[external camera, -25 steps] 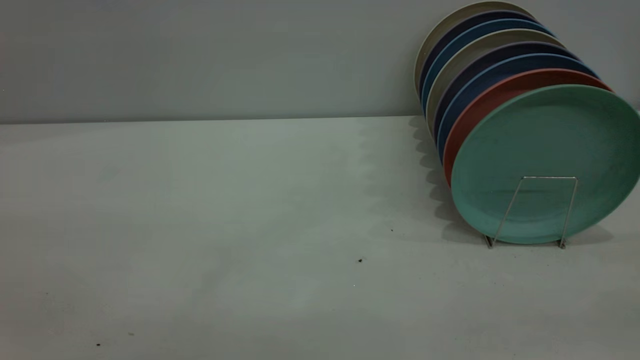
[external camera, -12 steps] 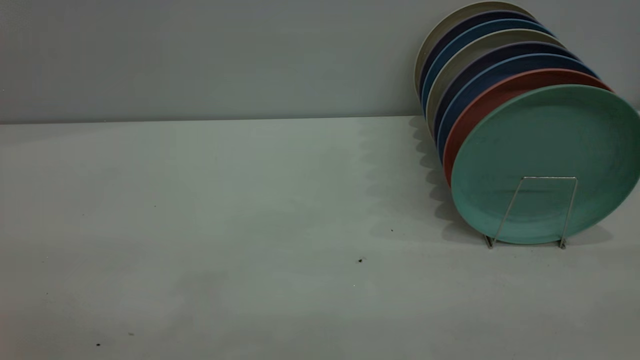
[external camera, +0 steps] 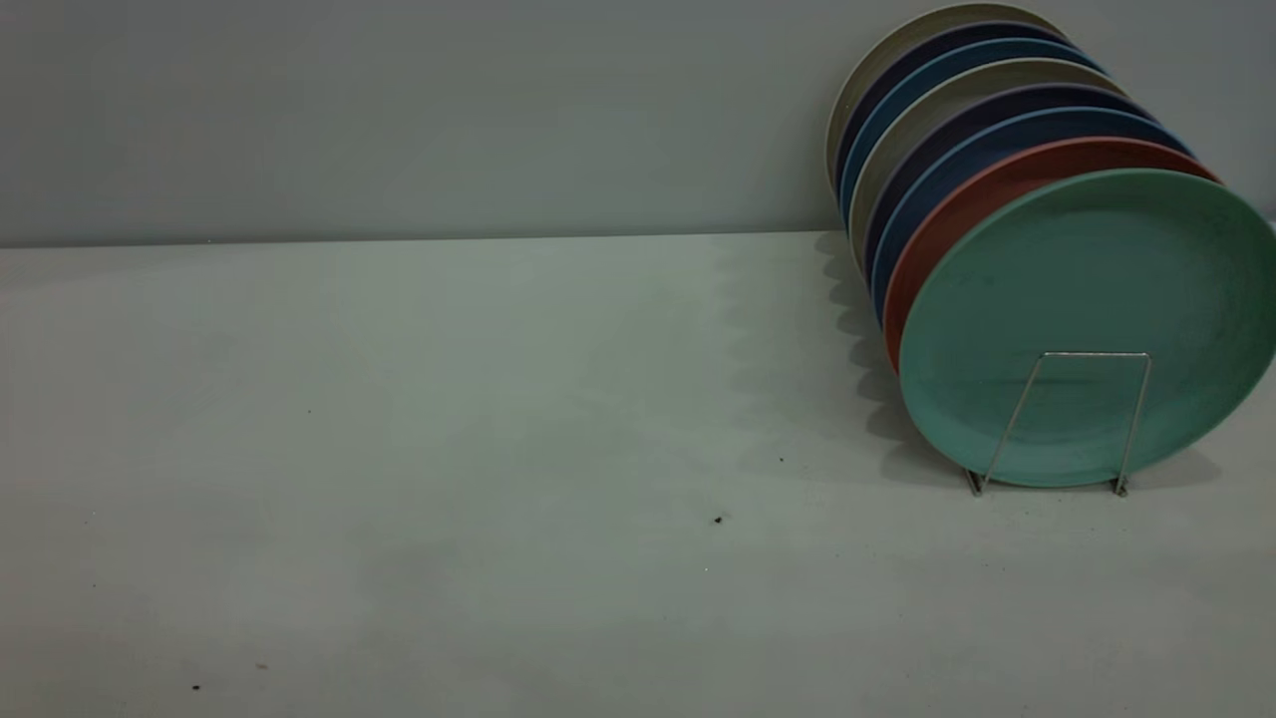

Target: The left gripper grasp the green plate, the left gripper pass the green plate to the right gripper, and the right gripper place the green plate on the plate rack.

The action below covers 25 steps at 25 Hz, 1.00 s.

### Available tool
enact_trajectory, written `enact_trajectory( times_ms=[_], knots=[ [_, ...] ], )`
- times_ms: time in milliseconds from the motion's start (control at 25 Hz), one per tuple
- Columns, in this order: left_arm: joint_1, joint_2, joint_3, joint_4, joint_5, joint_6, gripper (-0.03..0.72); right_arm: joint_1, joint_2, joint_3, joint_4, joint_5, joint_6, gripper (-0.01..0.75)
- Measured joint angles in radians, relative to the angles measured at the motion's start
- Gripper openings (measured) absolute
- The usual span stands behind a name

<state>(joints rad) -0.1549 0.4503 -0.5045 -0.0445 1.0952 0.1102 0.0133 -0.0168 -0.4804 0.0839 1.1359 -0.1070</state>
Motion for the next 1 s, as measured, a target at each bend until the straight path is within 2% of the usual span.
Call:
enact_trajectory(
  times_ms=[320, 480, 640, 1000],
  knots=[
    [0.001, -0.302, 0.000, 0.000, 0.042, 0.000, 0.583, 0.000, 0.000, 0.000, 0.000, 0.000, 0.002, 0.440],
    [0.039, -0.456, 0.000, 0.000, 0.057, 0.000, 0.583, -0.003, 0.000, 0.000, 0.000, 0.001, 0.002, 0.440],
    [0.074, -0.473, 0.000, 0.000, 0.060, 0.000, 0.583, -0.011, 0.000, 0.000, 0.000, 0.001, 0.002, 0.440],
    [0.081, -0.473, 0.000, 0.000, 0.060, 0.000, 0.583, -0.011, 0.000, 0.000, 0.000, 0.001, 0.002, 0.440]
  ],
)
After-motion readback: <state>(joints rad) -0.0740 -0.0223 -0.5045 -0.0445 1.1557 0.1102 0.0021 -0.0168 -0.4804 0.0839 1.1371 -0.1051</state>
